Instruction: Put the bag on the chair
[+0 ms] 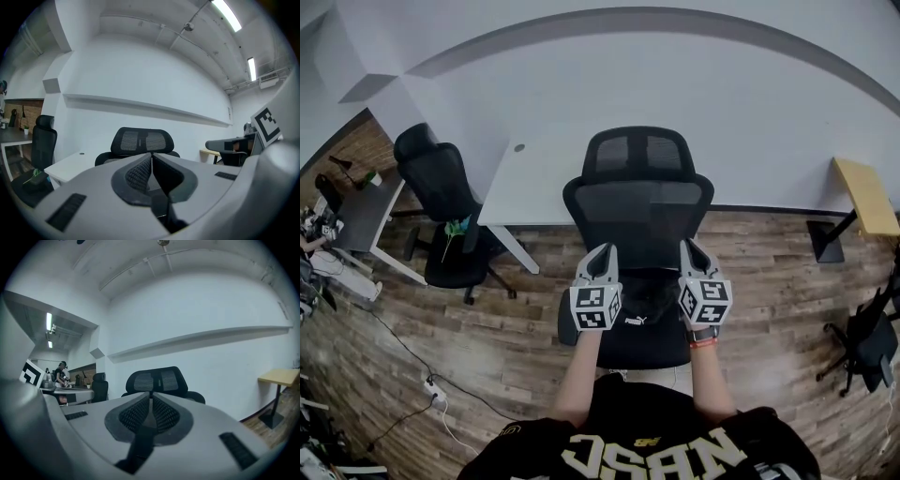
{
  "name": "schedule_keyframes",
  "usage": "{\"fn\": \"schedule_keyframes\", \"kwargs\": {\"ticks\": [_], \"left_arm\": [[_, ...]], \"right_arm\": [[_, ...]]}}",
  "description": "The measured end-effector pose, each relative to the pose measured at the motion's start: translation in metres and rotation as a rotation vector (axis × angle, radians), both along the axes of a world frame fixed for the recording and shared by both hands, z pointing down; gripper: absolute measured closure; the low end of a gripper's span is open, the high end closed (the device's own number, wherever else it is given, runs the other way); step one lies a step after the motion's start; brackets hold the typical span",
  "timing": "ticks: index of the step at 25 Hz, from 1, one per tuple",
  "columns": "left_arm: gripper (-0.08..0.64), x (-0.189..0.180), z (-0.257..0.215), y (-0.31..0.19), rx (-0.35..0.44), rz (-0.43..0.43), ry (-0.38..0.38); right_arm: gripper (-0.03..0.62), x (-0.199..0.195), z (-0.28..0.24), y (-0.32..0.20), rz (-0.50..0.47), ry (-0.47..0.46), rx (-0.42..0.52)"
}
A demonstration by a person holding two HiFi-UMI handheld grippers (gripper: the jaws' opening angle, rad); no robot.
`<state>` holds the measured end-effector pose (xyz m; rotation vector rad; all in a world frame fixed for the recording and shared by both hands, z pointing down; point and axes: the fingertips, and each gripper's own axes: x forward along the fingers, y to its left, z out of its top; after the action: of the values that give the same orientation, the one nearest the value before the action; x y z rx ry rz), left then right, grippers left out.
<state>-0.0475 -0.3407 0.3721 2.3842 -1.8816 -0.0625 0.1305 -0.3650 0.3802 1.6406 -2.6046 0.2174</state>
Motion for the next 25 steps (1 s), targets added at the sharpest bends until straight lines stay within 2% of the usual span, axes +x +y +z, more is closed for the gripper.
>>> {"fn": "schedule_keyframes", "kwargs": {"ticks": [3,13,25], "left_arm": [[0.543,-0.002,-0.001,-0.004,0.006,-0.001,0.006],[0.546,-0.005,-0.014,-0.022,0.043,0.015,-0.007],[0.545,0.001,-0.005,-0.049,0.025,0.061,0.004]], "right_arm": [[0.583,-0.001,-0.004,-0.003,0.004,0.009,0.012],[0.583,-0.01,-0.008,-0.019,0.0,0.031,0.019],[0.583,-0.003,-0.001,-0.04,0.028,0.031,-0.004]]}}
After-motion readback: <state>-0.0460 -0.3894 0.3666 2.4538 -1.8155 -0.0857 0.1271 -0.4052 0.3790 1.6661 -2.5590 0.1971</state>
